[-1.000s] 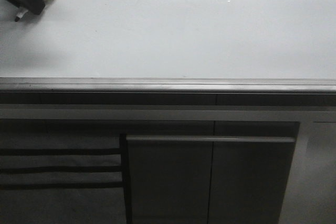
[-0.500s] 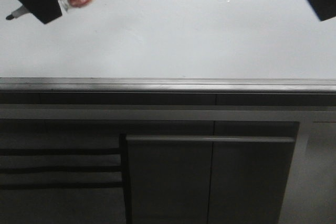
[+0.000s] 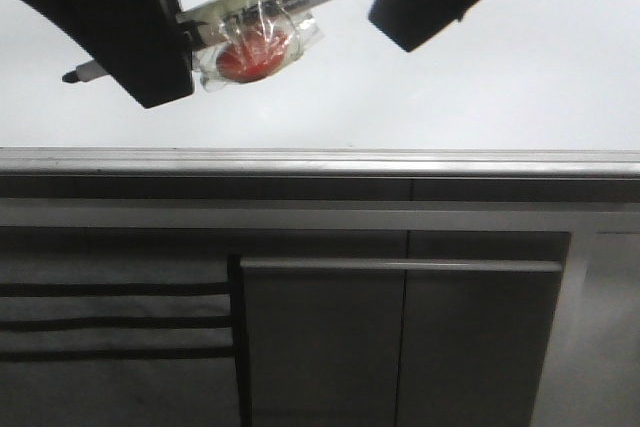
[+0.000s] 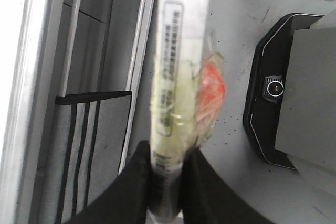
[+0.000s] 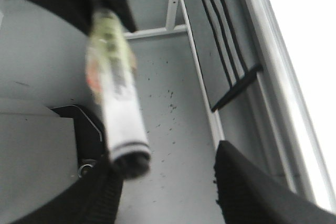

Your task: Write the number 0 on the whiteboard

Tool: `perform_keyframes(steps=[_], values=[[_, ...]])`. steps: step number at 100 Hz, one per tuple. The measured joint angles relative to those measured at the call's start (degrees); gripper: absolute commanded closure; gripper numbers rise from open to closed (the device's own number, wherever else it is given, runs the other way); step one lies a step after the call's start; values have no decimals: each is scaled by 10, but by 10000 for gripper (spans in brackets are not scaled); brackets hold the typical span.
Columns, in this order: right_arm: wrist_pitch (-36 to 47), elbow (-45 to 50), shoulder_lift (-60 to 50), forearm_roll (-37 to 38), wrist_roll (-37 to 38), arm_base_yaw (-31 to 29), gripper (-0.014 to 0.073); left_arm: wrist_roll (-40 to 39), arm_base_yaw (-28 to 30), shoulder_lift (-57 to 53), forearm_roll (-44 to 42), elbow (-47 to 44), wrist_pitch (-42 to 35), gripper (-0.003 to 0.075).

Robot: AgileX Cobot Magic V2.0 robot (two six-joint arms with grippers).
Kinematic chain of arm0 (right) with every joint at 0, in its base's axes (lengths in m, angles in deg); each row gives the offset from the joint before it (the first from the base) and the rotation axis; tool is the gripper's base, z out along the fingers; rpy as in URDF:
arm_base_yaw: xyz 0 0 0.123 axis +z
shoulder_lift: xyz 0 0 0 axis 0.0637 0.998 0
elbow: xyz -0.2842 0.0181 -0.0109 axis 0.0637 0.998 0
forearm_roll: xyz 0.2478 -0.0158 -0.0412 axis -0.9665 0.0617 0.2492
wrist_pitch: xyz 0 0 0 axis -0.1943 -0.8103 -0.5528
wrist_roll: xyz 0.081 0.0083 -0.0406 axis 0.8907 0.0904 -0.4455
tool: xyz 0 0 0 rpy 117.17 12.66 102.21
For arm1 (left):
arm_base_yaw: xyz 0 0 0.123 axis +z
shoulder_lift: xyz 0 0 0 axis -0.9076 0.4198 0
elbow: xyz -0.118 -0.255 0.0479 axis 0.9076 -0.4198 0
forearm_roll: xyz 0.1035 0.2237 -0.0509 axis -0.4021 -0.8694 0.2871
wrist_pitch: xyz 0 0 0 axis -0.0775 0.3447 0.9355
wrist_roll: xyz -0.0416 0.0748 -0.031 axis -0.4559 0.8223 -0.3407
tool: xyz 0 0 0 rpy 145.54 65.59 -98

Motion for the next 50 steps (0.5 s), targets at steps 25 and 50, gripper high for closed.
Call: perform_keyframes(steps=[25,50], values=[[25,-7,13,-21,-84,48,244,1,0,0,0,0,-10,740],[33,-7,21,-22,-92,56,374,3,0,0,0,0,-11,740]])
